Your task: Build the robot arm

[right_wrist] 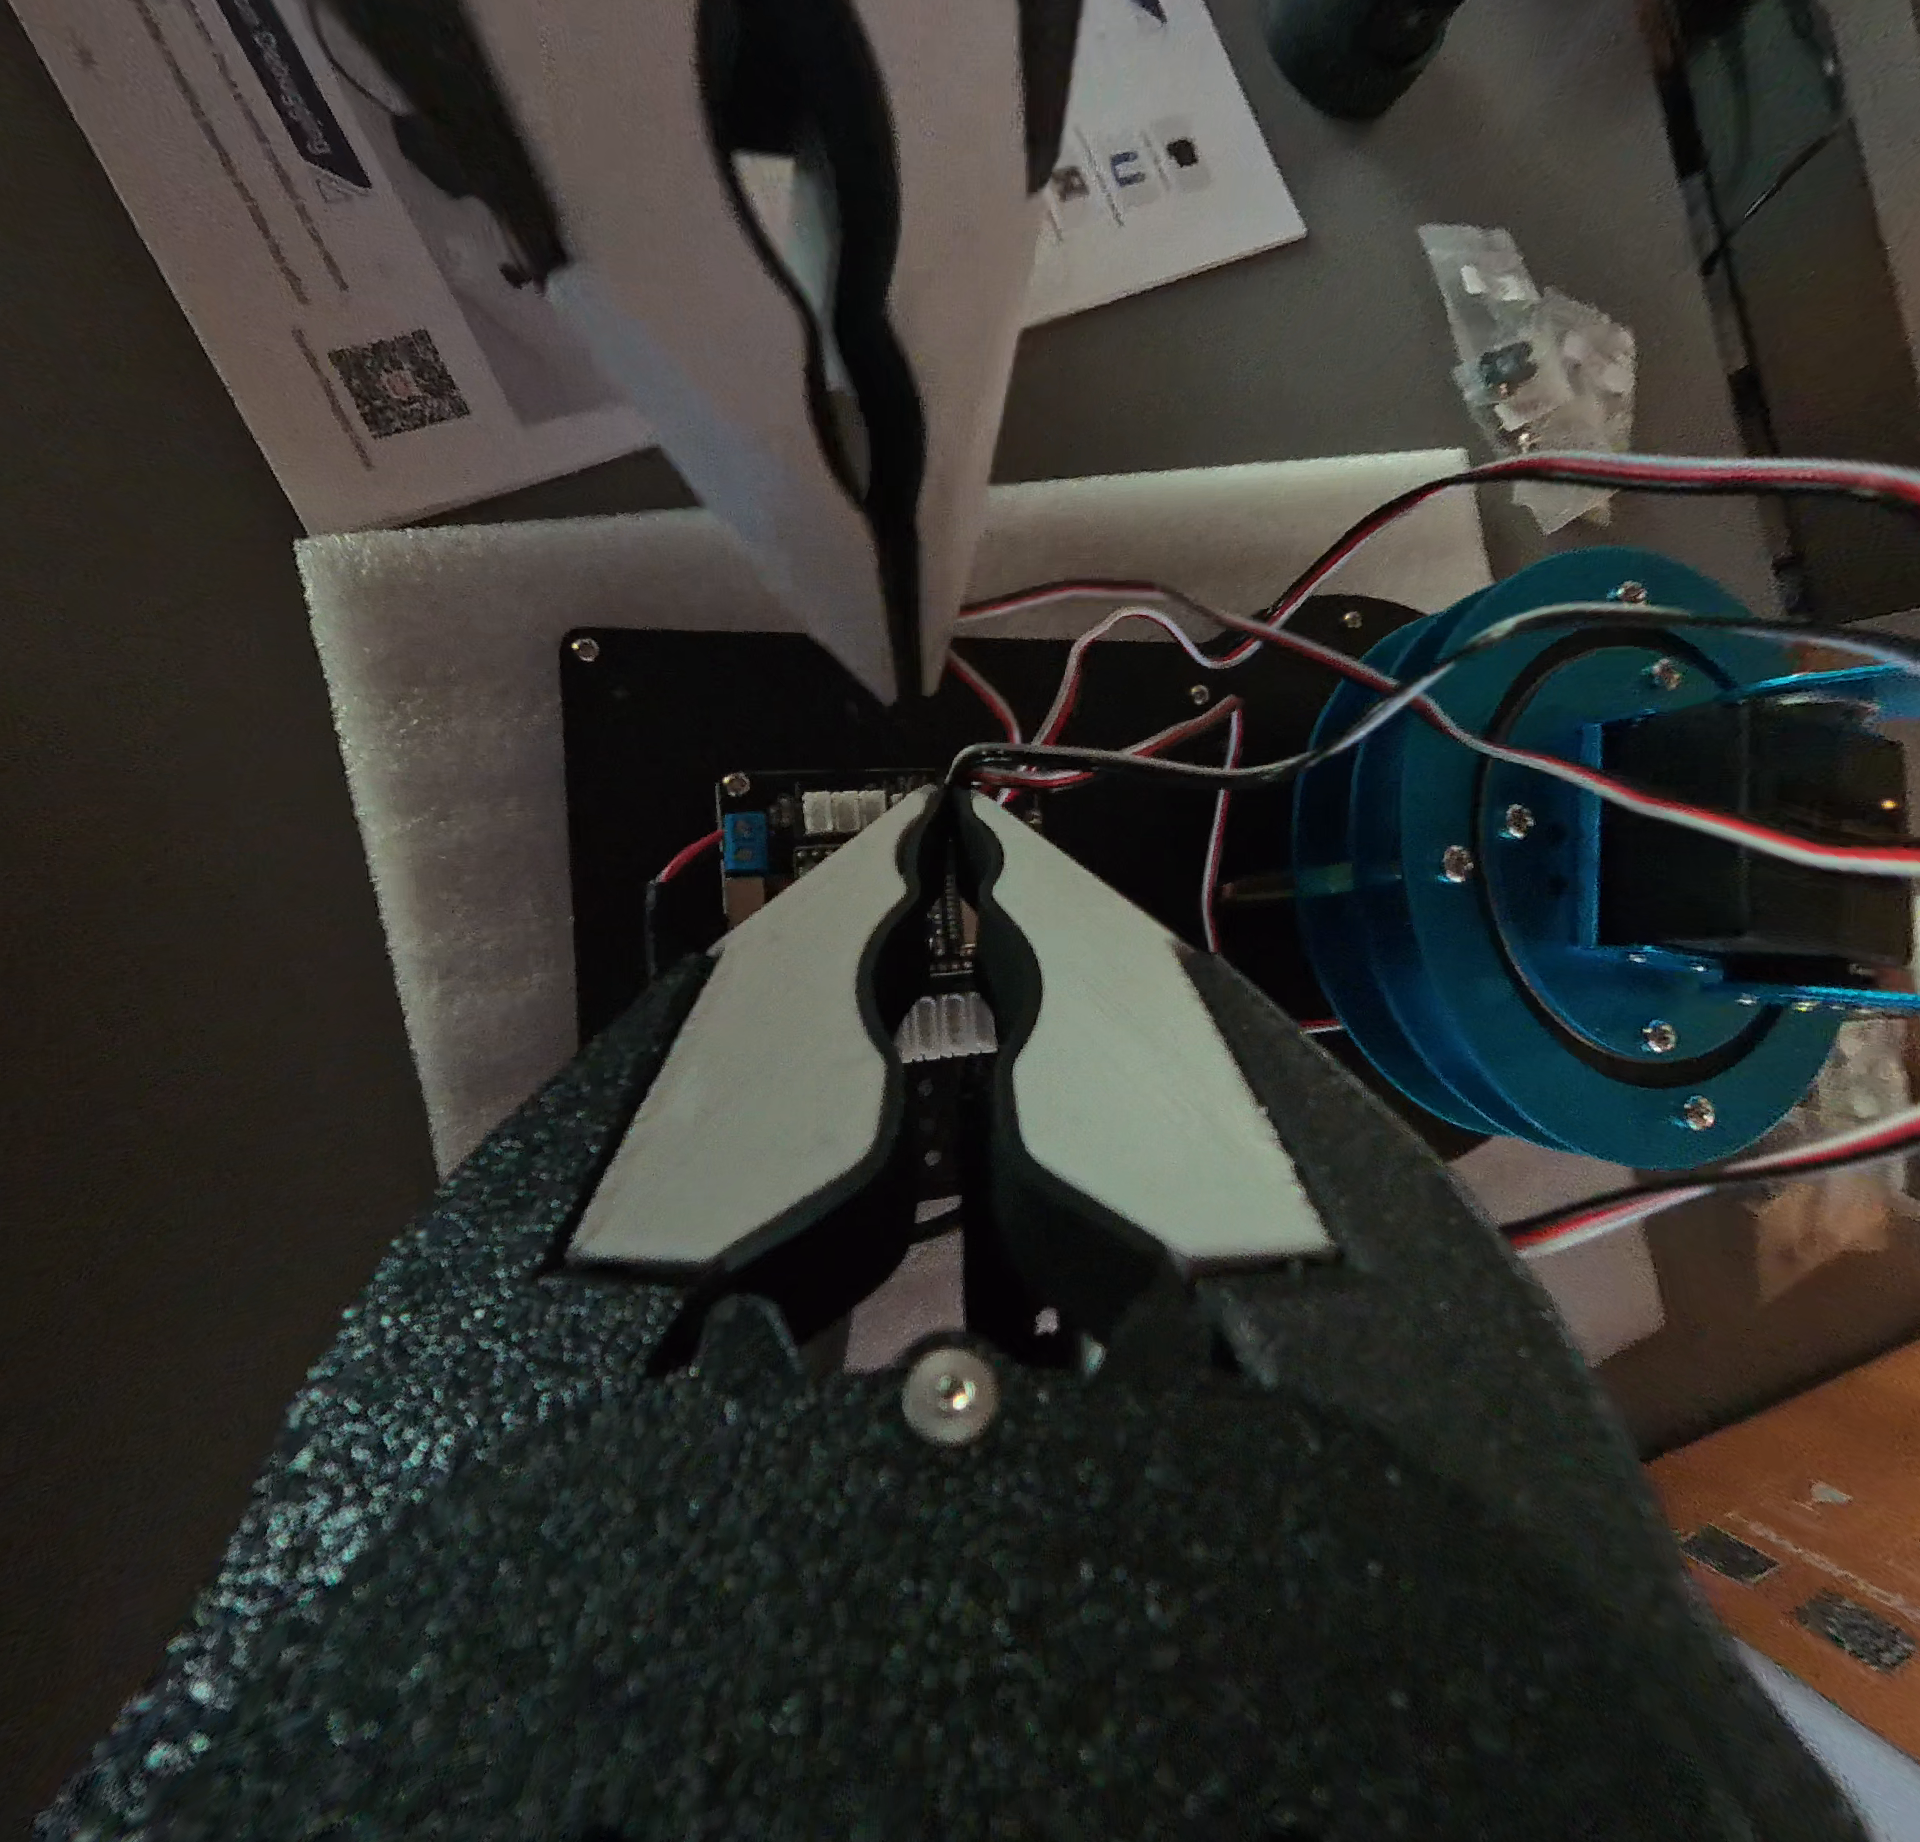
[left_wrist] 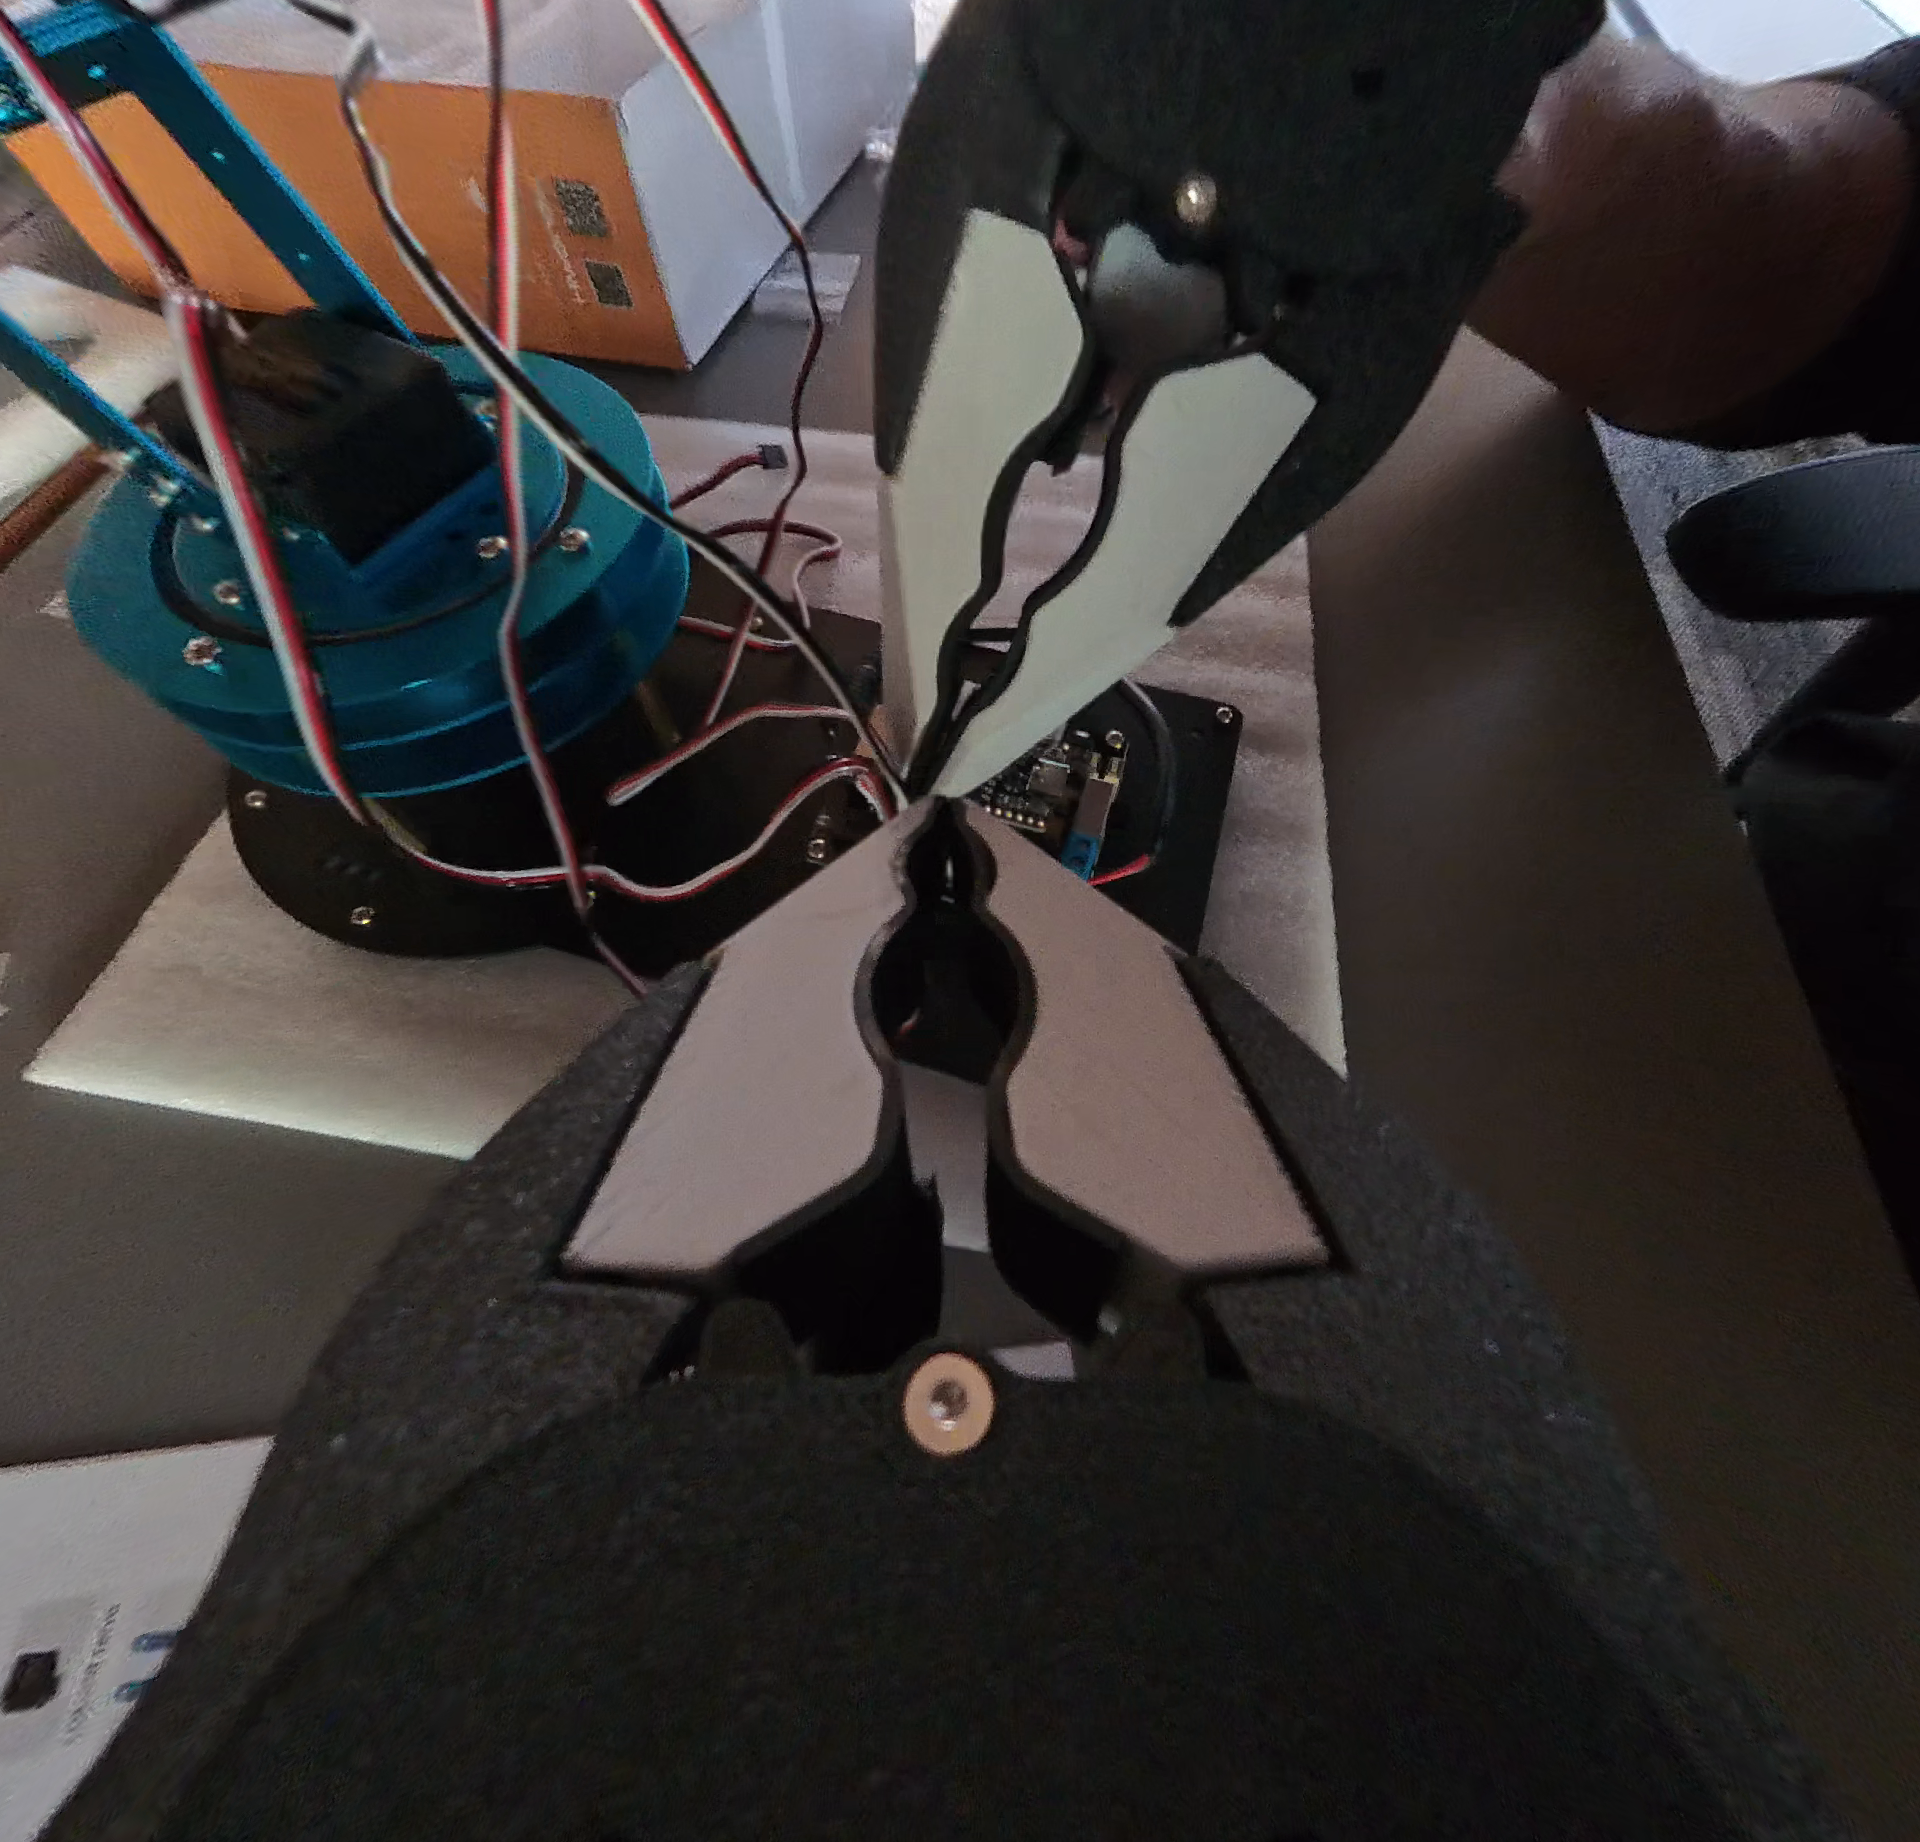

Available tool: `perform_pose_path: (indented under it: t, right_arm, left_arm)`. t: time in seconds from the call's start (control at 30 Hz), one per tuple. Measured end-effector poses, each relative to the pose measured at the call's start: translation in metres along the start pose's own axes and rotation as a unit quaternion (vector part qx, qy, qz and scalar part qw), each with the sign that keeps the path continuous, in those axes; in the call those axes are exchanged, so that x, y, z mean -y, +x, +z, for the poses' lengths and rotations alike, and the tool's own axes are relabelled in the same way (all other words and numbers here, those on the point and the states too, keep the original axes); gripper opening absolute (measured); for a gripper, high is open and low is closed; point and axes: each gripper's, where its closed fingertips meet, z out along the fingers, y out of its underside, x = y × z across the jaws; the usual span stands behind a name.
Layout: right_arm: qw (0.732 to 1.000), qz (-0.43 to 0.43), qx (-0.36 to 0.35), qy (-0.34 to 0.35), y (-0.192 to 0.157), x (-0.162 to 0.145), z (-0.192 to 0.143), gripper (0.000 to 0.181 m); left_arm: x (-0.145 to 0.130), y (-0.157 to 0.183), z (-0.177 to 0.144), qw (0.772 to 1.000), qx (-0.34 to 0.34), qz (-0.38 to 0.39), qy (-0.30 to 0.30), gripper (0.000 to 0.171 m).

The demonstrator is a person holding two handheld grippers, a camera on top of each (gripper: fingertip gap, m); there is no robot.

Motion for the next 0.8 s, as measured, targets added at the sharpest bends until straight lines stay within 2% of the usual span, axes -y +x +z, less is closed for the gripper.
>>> perform_pose_path:
  t: [0.23,0.4,0.8]
  right_arm:
    - [1.0,0.001,0.009,-0.002,-0.001,-0.001,0.0,0.0]
    - [1.0,-0.008,0.013,-0.005,-0.001,-0.001,0.001,0.0]
    - [1.0,-0.004,0.018,-0.002,-0.002,-0.003,0.002,0.0]
  left_arm:
    - [-0.005,-0.008,0.011,0.998,0.049,0.02,-0.014,0.0]
    - [-0.015,-0.008,0.018,0.998,0.049,0.027,-0.031,0.0]
    - [-0.017,-0.009,0.021,0.998,0.055,0.028,-0.03,0.0]
